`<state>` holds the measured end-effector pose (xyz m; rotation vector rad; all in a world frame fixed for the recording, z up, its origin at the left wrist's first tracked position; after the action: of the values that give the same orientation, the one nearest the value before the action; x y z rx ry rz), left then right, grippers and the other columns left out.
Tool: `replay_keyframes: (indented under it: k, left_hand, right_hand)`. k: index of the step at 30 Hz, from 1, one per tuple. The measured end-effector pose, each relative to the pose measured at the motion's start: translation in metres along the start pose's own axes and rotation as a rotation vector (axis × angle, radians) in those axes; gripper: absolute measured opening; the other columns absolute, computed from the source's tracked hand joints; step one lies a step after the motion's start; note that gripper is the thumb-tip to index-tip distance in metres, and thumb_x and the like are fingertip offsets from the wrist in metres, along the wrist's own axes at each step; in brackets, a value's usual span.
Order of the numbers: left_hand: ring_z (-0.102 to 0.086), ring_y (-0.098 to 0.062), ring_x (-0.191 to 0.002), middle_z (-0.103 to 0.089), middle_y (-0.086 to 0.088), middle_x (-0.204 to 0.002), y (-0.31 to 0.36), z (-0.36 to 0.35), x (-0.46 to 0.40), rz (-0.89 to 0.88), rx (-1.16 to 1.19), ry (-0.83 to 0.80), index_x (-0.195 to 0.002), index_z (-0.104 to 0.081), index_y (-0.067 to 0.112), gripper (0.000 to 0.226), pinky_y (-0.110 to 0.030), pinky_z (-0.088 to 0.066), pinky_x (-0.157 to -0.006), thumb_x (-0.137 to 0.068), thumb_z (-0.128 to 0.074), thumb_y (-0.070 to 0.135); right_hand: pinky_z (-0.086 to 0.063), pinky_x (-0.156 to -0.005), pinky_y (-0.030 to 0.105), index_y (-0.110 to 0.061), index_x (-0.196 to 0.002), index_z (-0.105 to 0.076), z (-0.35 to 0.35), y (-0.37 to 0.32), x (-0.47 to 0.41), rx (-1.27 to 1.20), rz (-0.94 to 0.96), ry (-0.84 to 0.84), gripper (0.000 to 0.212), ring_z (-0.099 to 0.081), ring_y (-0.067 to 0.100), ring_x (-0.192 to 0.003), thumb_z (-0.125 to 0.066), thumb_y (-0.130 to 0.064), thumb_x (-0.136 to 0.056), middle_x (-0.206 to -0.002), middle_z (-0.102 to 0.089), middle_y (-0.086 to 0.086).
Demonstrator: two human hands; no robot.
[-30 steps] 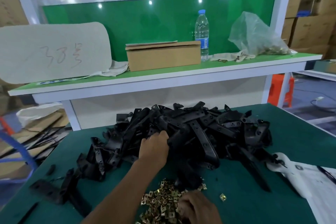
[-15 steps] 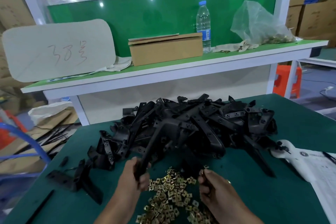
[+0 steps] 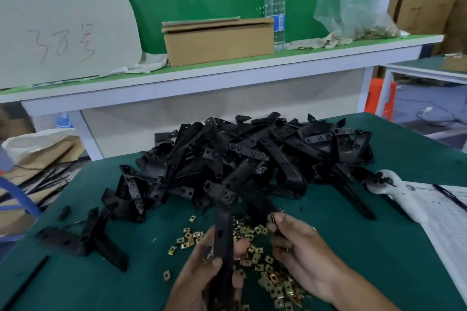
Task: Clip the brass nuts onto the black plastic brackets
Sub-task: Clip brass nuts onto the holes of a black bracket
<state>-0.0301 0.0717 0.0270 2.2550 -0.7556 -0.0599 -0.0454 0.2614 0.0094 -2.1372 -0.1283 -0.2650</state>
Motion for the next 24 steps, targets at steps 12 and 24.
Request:
replay_keyframes:
  k: [12, 24]
  left_hand:
    - [-0.069, -0.041, -0.073, -0.067, -0.021, -0.09, -0.006, 0.019, -0.005, -0.153, -0.082, 0.028, -0.095, -0.07, 0.036, 0.034, -0.059, -0.056, -0.066, -0.071, -0.091, 0.025]
    - [-0.069, -0.029, -0.07, -0.069, -0.015, -0.089, -0.005, 0.022, -0.01, -0.303, -0.318, 0.023, -0.099, -0.06, 0.035, 0.057, -0.041, -0.058, -0.053, -0.058, -0.1, 0.028]
  right_hand:
    - [-0.038, -0.048, 0.018, -0.017, -0.088, -0.074, -0.015, 0.003, 0.01, 0.06, 0.005, -0.205, 0.005, -0.042, 0.006, -0.057, -0.075, -0.021, -0.086, -0.089, -0.067, 0.002]
    - [-0.035, -0.053, 0.021, -0.021, -0.09, -0.078, -0.026, -0.004, 0.021, 0.157, 0.071, -0.235, 0.019, -0.045, 0.006, -0.06, -0.081, -0.026, -0.072, -0.08, -0.061, -0.001]
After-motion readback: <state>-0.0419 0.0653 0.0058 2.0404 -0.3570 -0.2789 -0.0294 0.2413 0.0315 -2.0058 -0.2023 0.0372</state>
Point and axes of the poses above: each hand's wrist, its own x-axis away from the middle knuckle, its own z-axis out of the back of the hand, y = z × x, the point moved 5 cm from there along -x, towards the middle knuckle
